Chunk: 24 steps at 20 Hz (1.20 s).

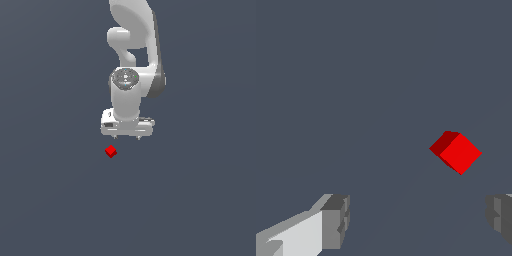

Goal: Pick up the red cube and move it to a goal position.

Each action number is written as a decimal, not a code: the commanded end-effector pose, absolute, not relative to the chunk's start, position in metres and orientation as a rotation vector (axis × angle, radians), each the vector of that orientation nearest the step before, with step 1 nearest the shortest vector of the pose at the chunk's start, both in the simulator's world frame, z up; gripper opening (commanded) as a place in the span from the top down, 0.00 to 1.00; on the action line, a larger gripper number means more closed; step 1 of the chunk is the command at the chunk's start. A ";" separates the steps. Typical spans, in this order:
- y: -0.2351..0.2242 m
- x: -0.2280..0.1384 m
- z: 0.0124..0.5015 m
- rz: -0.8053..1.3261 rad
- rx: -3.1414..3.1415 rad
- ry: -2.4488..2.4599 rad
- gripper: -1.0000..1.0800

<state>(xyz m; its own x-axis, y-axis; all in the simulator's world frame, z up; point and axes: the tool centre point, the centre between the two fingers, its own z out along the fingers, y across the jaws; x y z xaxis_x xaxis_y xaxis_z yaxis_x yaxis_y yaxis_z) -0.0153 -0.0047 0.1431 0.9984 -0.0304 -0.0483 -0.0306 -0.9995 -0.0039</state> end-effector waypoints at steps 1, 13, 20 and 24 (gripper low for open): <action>-0.005 -0.015 0.143 0.076 -3.136 0.048 0.04; -0.019 -0.010 0.121 0.062 -3.128 0.257 0.04; -0.042 -0.006 0.086 0.041 -3.086 0.585 0.04; -0.058 -0.006 0.063 0.026 -3.038 0.802 0.04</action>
<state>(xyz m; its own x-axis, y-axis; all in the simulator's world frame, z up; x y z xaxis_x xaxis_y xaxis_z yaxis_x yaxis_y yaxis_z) -0.0057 -0.0520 0.0711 0.8945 -0.4466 -0.0200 -0.4466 -0.8947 0.0047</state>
